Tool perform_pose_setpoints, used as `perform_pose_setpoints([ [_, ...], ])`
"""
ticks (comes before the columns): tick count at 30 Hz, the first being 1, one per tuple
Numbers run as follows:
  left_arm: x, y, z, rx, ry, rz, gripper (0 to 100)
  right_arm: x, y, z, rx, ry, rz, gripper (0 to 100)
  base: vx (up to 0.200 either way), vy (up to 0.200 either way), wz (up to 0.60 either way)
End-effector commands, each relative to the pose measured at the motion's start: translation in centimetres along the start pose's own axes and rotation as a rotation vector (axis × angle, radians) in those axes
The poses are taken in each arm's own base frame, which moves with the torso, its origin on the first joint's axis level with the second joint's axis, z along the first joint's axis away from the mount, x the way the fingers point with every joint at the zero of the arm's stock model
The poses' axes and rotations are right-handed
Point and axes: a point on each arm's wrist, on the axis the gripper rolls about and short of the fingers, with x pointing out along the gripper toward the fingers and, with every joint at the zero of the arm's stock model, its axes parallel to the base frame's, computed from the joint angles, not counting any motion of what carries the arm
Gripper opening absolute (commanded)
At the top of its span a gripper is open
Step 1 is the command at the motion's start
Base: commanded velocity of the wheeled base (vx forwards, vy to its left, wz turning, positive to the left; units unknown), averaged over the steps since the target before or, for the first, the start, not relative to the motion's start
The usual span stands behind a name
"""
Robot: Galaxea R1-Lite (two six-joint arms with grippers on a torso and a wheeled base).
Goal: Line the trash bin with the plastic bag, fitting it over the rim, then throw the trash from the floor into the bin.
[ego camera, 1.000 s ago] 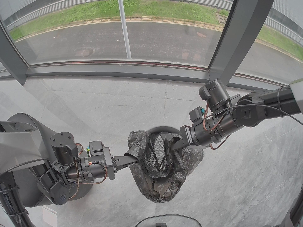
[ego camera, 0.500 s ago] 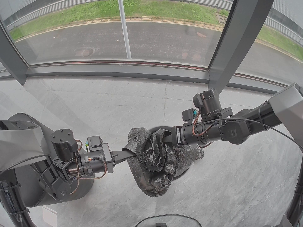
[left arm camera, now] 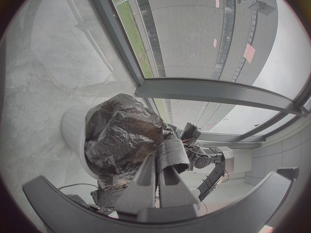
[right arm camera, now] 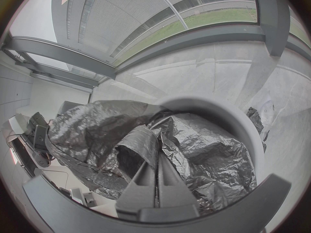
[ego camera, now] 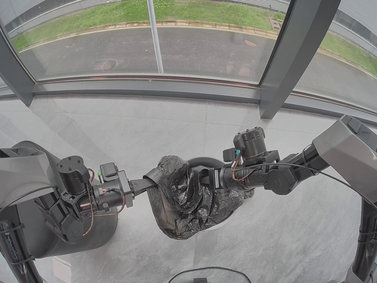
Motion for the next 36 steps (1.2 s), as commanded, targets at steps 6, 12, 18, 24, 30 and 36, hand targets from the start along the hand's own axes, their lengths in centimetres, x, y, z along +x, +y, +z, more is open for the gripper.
perform_pose_setpoints([
  [6,0.2,0.1,-0.4,-0.008,0.014,0.003,0,0.9,-0.8,-1.0,0.005,0.030,-0.017,0,0.000,0.000,0.00],
  [12,0.5,1.5,-0.9,0.023,0.033,0.027,0,1.6,-1.3,-0.8,-0.009,-0.022,-0.007,0,0.000,0.000,0.00],
  [18,0.6,1.6,-1.0,0.022,0.036,0.028,0,2.5,-2.1,-1.6,-0.007,-0.026,-0.012,0,0.000,0.000,0.00],
  [24,0.6,1.6,-1.0,0.019,0.037,0.029,0,2.7,-2.3,-1.9,-0.005,-0.023,-0.035,0,0.000,0.000,0.00],
  [30,0.6,1.6,-1.0,0.021,0.037,0.029,0,3.1,-2.7,-2.3,0.000,-0.014,-0.043,0,0.000,0.000,0.00],
  [36,0.6,1.6,-1.0,0.020,0.038,0.028,0,2.7,-2.5,-1.9,-0.002,-0.039,-0.068,0,0.000,0.000,0.00],
])
